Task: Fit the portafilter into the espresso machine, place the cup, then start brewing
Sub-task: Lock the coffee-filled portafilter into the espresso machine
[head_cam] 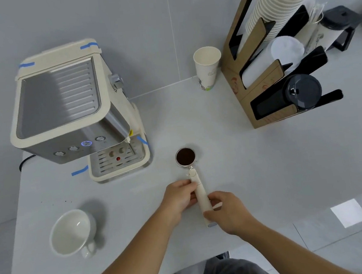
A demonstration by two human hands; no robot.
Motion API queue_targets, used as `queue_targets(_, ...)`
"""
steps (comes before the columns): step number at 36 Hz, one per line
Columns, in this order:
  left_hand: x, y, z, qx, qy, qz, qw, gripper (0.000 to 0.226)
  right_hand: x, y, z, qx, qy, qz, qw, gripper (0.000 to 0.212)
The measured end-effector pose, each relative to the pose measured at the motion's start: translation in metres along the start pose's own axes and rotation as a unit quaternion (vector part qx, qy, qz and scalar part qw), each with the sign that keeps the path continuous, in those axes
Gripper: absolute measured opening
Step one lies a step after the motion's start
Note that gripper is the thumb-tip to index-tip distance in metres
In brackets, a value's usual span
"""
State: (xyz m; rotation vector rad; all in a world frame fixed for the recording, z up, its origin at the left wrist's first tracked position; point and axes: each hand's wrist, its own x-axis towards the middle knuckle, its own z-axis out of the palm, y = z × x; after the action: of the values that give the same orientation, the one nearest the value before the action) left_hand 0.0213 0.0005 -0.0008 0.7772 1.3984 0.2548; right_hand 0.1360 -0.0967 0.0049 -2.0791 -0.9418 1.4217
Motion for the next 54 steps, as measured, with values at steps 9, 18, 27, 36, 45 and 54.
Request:
queue_targets(9,-0.012,0.007,-0.017,-0.024,-0.012,0.021,0.999,0.015,-0.008,-0.014,0.006,0.042,-0.022,-0.012,0.999,0.027)
queue_targets(18,-0.024,0.004,-0.056,-0.043,0.003,0.032,0.999,0.016,-0.016,-0.027,0.027,0.040,-0.067,-0.027,0.997,0.030)
queue_targets(27,-0.038,-0.007,-0.096,-0.055,0.029,0.058,0.996,0.014,-0.024,-0.048,0.050,0.014,-0.108,-0.053,0.993,0.032)
queue_targets(36,-0.053,-0.018,-0.126,-0.078,0.075,0.077,0.991,0.014,-0.026,-0.066,0.073,-0.004,-0.161,-0.063,0.985,0.032)
queue_targets(45,-0.065,-0.018,-0.157,-0.100,0.104,0.093,0.985,0.012,-0.028,-0.094,0.094,-0.021,-0.206,-0.048,0.977,0.031)
queue_targets(54,-0.071,-0.011,-0.180,-0.127,0.094,0.111,0.981,0.011,-0.014,-0.120,0.109,0.032,-0.249,-0.023,0.968,0.030)
